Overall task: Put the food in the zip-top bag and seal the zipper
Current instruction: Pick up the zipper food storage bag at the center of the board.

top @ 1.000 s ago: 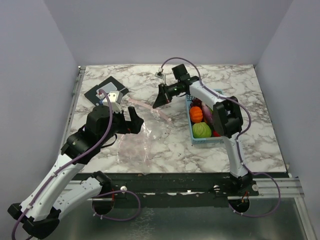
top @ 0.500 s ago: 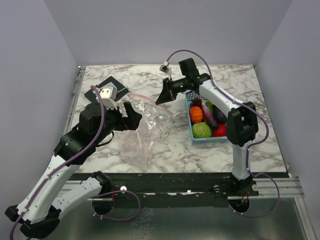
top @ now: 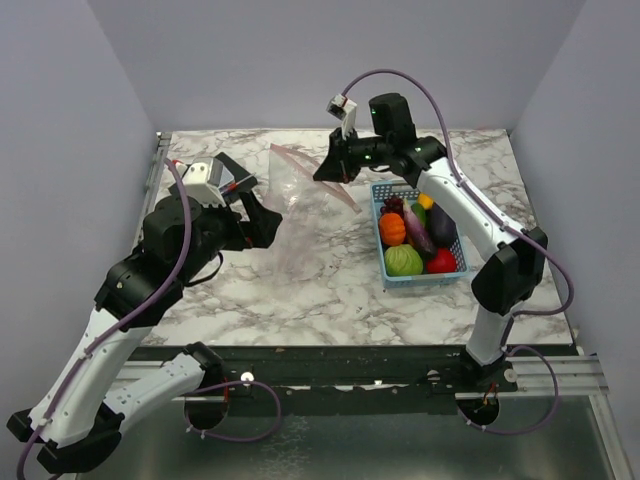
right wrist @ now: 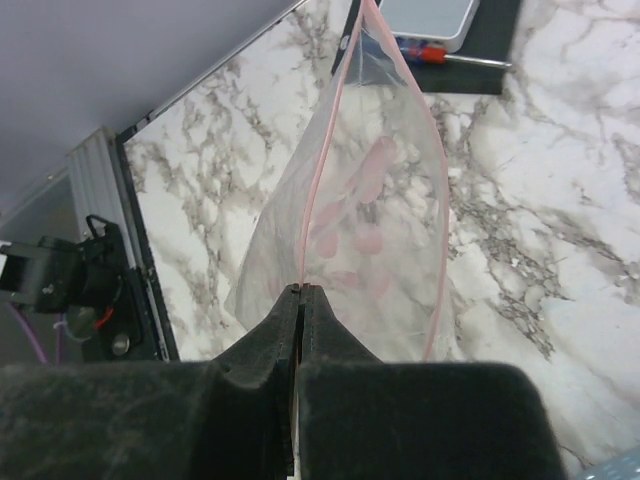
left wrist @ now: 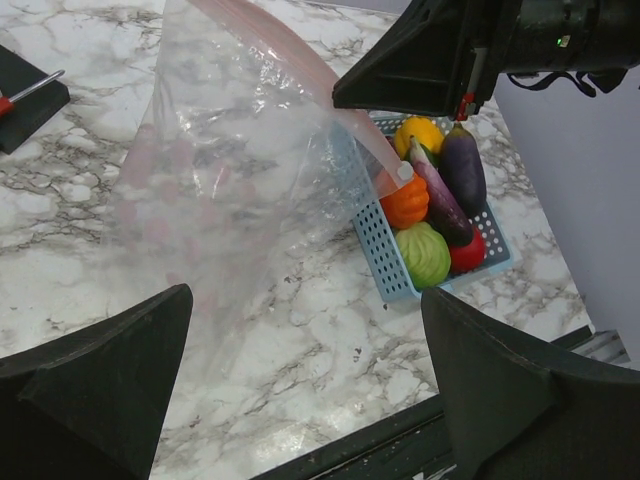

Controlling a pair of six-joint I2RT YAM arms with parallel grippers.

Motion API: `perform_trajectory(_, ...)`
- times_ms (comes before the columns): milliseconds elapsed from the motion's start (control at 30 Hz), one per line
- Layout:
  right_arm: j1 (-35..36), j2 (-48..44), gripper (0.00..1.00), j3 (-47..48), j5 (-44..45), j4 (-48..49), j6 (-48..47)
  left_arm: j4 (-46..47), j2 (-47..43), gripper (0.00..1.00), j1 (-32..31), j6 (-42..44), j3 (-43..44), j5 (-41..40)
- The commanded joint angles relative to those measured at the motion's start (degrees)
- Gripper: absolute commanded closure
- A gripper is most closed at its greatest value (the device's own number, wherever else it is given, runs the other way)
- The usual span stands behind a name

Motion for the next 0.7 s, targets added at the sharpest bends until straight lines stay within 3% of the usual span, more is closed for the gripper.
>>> perform_trajectory(0, 2.2, -3.5, 1.0, 2.8, 12.4, -0.9, 0.7, -1.9, 0.7, 0.01, -0.1, -1.7, 1.1, -1.3)
perform_trajectory(400, 10.4, -8.9, 0.99, 4.3, 34.0, 2.9, -1.1, -3.0, 2.1, 0.01, -0.2, -4.1, 2.8, -3.7)
perform_trajectory(667, 17.1, -14.8, 0.99, -8.1, 41.8, 8.6, -5.4, -3.1, 3.5, 0.01, -0.2, -7.5, 3.3, -6.5)
